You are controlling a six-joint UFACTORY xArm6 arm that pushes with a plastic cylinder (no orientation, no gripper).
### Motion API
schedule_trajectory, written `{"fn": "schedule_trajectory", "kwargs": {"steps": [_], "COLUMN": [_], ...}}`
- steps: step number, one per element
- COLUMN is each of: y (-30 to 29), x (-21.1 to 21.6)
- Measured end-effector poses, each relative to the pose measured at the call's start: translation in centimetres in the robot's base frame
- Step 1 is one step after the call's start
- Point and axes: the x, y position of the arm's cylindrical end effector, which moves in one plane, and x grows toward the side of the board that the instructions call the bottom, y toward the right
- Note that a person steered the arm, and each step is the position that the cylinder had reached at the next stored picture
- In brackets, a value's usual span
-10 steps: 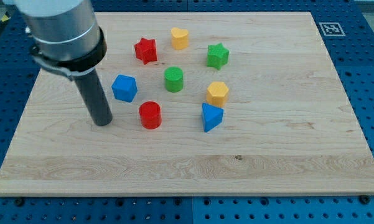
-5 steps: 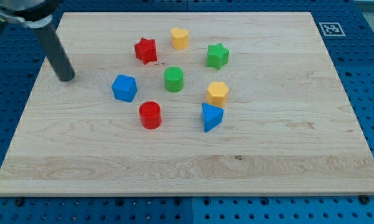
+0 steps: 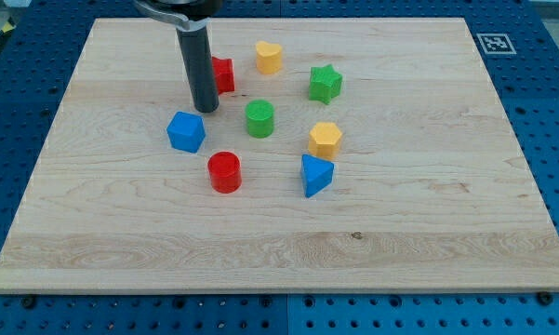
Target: Push the green circle vertical below the heart
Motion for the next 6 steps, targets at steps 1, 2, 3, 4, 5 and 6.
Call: {"fn": "schedule_trajectory", "kwargs": {"steps": [1,2,3,4,5,6], "y": [0.0,0.0,0.0,0.1,1.0,2.3], "x": [0.4,0.4,0.6,0.7,1.1,1.6]}}
